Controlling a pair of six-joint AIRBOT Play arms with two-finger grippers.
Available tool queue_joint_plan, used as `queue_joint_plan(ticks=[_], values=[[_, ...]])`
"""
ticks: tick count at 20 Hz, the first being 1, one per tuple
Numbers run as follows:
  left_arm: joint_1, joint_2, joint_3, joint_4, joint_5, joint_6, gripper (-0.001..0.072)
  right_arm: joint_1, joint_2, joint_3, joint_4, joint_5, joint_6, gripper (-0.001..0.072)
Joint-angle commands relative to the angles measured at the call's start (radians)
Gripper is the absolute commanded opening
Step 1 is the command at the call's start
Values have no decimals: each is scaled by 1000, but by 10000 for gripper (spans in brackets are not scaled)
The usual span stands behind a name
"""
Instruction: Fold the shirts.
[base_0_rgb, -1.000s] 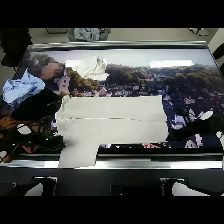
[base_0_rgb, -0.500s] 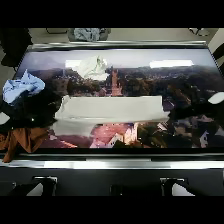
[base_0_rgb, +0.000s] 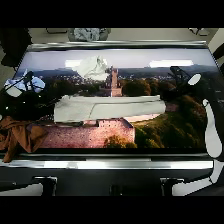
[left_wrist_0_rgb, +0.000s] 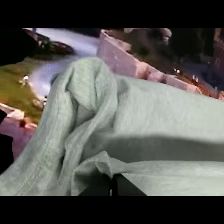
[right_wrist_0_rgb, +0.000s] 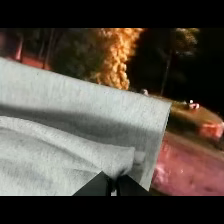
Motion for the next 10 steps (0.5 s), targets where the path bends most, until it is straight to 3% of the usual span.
queue_joint_plan(ticks=[1, 4, 5, 6, 7, 8, 10], values=[[1, -148, 57, -28, 8, 1, 29, 7, -86, 29, -2, -5, 21, 51], [1, -176, 58, -66, 10, 0, 32, 6, -109, 29, -1, 15, 21, 53], [2, -175, 66, -66, 8, 1, 75, 6, -107, 34, 0, 18, 21, 55], [7, -174, 84, -66, -11, 1, 225, 1, -101, 47, -2, 31, 13, 148], [17, -174, 116, -65, -50, 1, 441, -12, -92, 68, 1, 56, -16, 436], [28, -174, 153, -65, -98, 1, 528, -37, -80, 93, 2, 89, -49, 702], [47, -172, 235, -65, -209, 8, 531, -119, -65, 111, 20, 139, -54, 710]])
